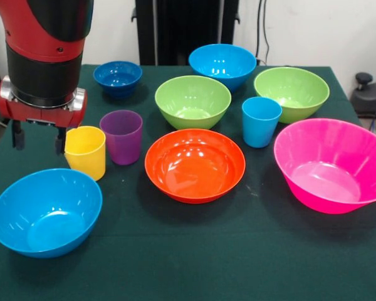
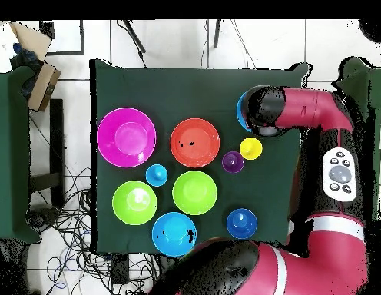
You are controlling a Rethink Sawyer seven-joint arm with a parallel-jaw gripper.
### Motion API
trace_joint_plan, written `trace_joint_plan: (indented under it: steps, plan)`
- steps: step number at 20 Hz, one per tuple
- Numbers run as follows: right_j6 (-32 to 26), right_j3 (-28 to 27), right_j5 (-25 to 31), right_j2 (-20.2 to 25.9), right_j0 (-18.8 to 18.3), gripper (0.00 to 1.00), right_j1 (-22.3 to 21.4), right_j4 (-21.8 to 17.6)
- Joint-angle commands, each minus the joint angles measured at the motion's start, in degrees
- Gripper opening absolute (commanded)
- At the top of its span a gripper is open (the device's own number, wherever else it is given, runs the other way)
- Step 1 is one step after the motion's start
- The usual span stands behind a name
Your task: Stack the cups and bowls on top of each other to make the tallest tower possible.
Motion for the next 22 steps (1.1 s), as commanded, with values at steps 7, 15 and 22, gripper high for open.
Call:
trace_joint_plan:
  steps: [7,15,22]
  plan:
    - [-2.53,4.16,-1.07,0.86,3.45,1.0,2.22,-3.01]
    - [-2.49,4.21,-1.54,0.51,3.69,1.0,2.27,-3.13]
    - [-2.21,3.91,-2.73,-0.03,4.15,1.0,2.92,-3.79]
